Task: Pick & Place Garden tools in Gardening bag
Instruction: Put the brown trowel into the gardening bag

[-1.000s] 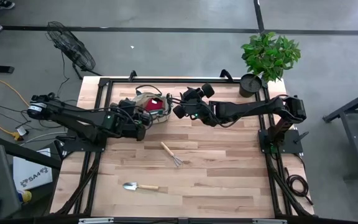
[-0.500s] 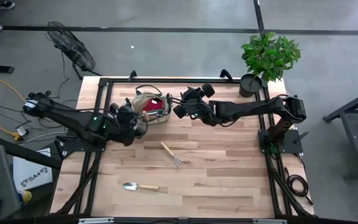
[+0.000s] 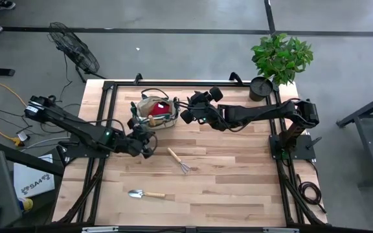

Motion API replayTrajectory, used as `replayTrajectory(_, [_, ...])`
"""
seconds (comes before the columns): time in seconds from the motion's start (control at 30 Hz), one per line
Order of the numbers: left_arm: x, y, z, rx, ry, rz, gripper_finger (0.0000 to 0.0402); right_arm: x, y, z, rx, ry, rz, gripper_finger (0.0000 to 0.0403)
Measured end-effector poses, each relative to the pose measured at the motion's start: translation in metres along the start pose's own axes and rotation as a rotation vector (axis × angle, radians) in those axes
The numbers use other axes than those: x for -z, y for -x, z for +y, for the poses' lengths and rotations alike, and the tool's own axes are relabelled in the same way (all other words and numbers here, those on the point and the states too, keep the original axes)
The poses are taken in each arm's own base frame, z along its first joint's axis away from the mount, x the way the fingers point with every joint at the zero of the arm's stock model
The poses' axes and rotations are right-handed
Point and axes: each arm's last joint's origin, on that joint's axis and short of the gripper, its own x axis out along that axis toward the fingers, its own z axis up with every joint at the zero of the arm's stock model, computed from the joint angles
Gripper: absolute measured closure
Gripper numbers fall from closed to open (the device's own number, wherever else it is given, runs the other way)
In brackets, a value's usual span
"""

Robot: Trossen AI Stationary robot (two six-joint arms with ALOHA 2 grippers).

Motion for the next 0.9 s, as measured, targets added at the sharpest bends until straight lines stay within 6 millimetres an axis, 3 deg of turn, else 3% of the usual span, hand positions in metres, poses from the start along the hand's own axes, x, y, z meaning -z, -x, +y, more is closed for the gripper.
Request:
replayTrajectory(0.23, [0.014,-0.013,0.010,-0.039,0.008,0.022,0.0401,0.000,0.000,0.000,0.000,-0.001,-0.001,0.0225])
replayTrajectory(0.57, [0.010,-0.032,0.027,-0.065,0.048,0.005,0.0401,0.000,0.000,0.000,-0.001,-0.003,-0.002,0.0225])
replayTrajectory(0.9, [0.004,-0.033,0.027,-0.077,0.031,-0.042,0.0401,0.000,-0.001,-0.001,0.002,0.004,-0.002,0.0225])
